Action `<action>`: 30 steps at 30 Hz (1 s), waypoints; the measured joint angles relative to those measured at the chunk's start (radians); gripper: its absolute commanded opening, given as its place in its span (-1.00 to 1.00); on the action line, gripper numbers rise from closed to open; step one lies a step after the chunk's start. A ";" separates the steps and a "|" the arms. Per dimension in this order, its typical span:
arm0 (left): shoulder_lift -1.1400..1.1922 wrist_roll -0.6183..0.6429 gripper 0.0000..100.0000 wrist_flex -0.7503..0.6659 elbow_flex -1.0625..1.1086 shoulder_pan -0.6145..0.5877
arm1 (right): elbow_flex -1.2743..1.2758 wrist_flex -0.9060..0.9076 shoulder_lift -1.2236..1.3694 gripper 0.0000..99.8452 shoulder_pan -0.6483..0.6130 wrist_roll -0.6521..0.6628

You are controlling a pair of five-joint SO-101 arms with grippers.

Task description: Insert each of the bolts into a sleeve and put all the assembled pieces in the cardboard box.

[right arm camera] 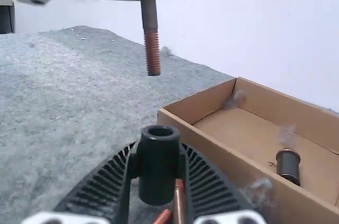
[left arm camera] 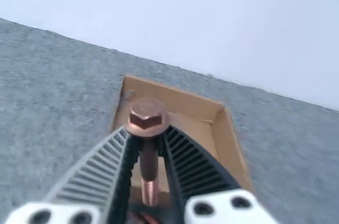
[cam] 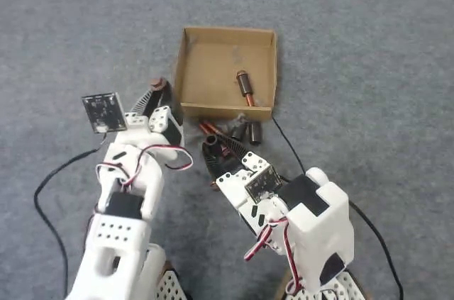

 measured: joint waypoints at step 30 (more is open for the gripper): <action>-0.206 -0.219 -0.98 0.520 -0.195 0.301 | 0.000 0.000 0.000 -0.99 0.000 0.000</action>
